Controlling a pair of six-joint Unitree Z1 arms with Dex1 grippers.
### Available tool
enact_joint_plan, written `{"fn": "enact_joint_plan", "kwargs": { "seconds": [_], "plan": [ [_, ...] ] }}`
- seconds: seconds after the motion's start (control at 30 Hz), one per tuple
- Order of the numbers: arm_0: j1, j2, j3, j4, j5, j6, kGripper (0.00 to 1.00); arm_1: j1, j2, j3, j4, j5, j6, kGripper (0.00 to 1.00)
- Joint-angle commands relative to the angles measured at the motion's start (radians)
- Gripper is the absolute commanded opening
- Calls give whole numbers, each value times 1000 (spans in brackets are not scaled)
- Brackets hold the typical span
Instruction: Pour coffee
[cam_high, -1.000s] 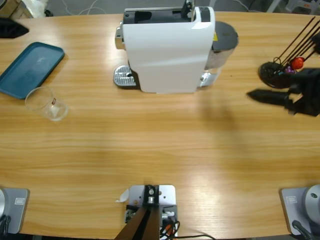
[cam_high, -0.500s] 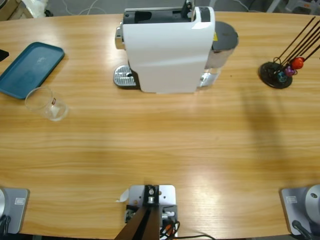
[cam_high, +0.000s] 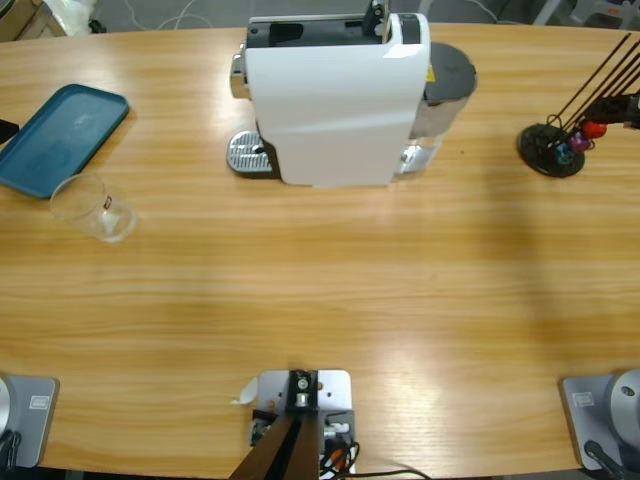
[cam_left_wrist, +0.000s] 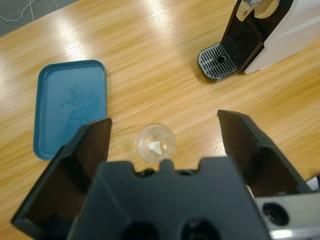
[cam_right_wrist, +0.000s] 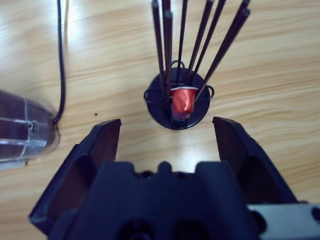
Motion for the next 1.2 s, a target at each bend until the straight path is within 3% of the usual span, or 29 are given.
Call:
{"fn": "enact_joint_plan", "kwargs": {
  "seconds": [0.03,0.27,0.97,1.17,1.2],
  "plan": [
    [12,-5,40,13,2,13,904,-44,125,14,-47,24,-10,755],
    [14,-11,41,14,4,14,904,-67,177,3,-47,30,-9,711],
    [17,-36,50,14,8,19,899,-93,226,-16,-64,23,-12,705],
    [17,-41,53,13,13,19,899,-93,244,-21,-65,27,-20,610],
    [17,-41,53,13,13,19,899,-93,245,-21,-66,25,-21,503]
  ]
}}
